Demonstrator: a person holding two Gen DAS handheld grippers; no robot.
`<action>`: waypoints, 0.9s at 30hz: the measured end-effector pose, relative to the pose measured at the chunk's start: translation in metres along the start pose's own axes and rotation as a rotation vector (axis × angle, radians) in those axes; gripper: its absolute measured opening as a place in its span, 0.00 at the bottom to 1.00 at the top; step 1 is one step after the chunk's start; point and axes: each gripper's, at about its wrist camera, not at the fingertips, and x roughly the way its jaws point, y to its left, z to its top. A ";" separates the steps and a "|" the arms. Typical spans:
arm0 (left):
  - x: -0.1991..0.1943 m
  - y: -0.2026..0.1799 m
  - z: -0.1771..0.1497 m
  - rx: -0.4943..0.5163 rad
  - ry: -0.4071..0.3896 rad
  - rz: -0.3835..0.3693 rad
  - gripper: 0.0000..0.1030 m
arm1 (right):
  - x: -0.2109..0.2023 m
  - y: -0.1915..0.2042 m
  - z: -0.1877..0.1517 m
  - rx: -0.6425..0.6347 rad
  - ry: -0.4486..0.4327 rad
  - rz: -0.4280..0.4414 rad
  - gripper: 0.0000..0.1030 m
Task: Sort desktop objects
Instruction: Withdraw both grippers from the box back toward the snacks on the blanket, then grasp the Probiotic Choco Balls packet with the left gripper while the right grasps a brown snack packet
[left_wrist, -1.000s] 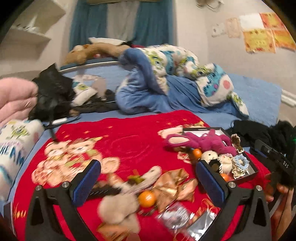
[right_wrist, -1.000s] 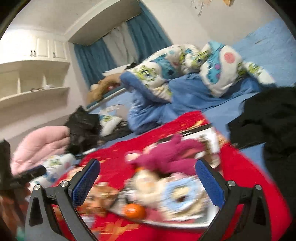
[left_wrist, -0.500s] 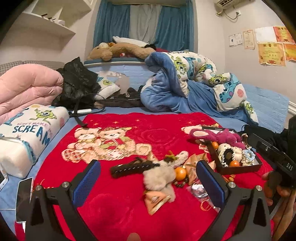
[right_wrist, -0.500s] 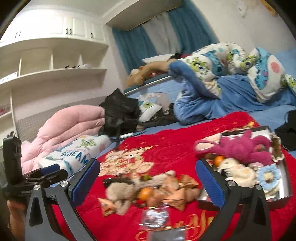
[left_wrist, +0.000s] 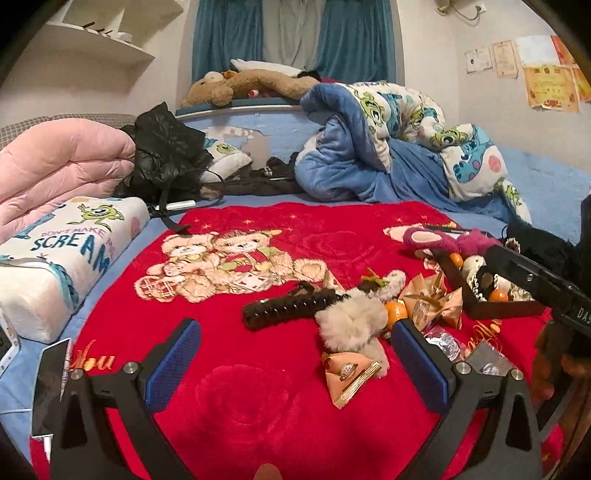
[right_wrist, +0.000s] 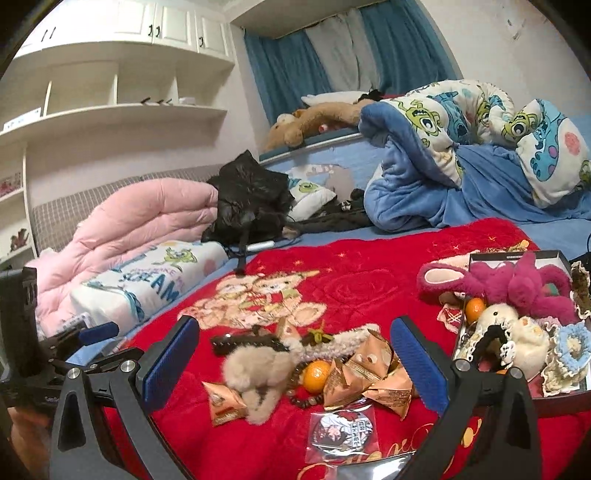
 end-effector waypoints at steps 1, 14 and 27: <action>0.004 -0.001 0.000 0.001 0.002 -0.004 1.00 | 0.005 -0.002 -0.003 -0.002 0.010 -0.006 1.00; 0.085 -0.031 -0.030 0.057 0.150 -0.007 1.00 | 0.069 -0.028 -0.032 0.023 0.201 -0.060 1.00; 0.103 -0.038 -0.040 0.092 0.186 0.057 1.00 | 0.088 -0.026 -0.045 0.021 0.266 0.004 0.88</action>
